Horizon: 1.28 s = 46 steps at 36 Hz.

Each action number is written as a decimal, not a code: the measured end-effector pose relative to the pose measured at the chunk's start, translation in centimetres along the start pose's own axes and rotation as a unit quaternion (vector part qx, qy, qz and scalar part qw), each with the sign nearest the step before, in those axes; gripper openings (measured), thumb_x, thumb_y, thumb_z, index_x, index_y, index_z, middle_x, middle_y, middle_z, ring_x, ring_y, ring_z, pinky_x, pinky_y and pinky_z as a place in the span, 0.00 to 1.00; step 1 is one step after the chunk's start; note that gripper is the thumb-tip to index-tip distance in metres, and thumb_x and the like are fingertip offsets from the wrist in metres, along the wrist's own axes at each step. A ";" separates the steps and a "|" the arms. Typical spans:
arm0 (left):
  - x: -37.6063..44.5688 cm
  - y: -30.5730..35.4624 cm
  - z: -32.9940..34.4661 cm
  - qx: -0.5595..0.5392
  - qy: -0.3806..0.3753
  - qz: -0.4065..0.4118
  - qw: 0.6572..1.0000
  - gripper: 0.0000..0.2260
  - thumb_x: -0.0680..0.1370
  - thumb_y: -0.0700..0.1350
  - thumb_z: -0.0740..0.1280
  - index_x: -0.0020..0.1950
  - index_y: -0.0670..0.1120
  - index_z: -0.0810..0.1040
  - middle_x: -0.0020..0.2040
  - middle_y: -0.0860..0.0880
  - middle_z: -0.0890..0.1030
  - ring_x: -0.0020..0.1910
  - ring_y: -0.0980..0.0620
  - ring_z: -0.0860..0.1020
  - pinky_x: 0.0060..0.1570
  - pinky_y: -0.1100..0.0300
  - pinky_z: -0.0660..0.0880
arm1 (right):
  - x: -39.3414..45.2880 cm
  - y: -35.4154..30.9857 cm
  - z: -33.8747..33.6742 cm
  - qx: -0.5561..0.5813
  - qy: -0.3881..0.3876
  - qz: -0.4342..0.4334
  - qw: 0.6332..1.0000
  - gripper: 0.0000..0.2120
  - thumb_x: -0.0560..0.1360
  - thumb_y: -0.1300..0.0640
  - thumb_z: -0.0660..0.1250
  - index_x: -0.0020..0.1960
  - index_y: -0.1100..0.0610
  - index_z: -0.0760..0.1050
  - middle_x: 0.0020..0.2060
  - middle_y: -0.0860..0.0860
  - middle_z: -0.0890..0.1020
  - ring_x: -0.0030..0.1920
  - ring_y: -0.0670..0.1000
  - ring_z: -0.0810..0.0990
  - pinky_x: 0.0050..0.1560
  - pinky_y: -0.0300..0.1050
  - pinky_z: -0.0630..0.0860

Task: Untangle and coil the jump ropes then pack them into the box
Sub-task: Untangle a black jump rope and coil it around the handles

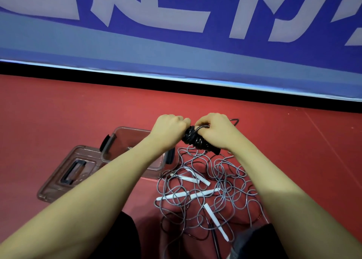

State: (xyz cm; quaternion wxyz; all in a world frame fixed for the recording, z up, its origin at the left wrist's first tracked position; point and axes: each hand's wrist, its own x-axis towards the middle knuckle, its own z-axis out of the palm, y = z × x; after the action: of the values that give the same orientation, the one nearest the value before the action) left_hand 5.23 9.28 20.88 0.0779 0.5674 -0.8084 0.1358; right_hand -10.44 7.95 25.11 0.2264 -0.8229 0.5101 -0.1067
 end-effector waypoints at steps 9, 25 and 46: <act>0.1 -0.9 -0.1 0.022 0.083 0.049 0.995 0.05 0.64 0.41 0.56 0.29 0.43 0.70 0.25 0.47 0.69 0.22 0.46 0.69 0.26 0.61 0.55 | -0.1 0.4 0.1 0.003 -0.058 -0.051 0.997 0.09 0.75 0.53 0.66 0.52 0.56 0.78 0.49 0.55 0.73 0.50 0.56 0.75 0.55 0.54 0.74; 0.3 0.8 0.1 -0.218 0.084 -0.181 0.955 0.15 0.78 0.46 0.62 0.63 0.43 0.69 0.54 0.45 0.78 0.46 0.40 0.78 0.44 0.50 0.73 | 1.4 1.2 1.2 0.241 0.165 0.076 0.953 0.08 0.75 0.58 0.67 0.52 0.61 0.74 0.42 0.50 0.79 0.37 0.45 0.75 0.30 0.29 0.68; 0.8 1.6 -0.7 -0.228 0.024 -0.176 0.957 0.34 0.72 0.36 0.63 0.75 0.38 0.52 0.60 0.38 0.70 0.53 0.38 0.72 0.42 0.49 0.69 | 0.8 1.2 1.3 0.217 0.107 -0.003 0.970 0.09 0.75 0.63 0.65 0.40 0.69 0.76 0.28 0.54 0.63 0.30 0.48 0.59 0.32 0.44 0.54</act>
State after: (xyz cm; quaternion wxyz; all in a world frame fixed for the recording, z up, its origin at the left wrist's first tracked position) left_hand 3.43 9.30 21.55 0.2477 0.6646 -0.7029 -0.0544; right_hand -10.49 7.09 23.40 0.3434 -0.7396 0.4936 -0.3024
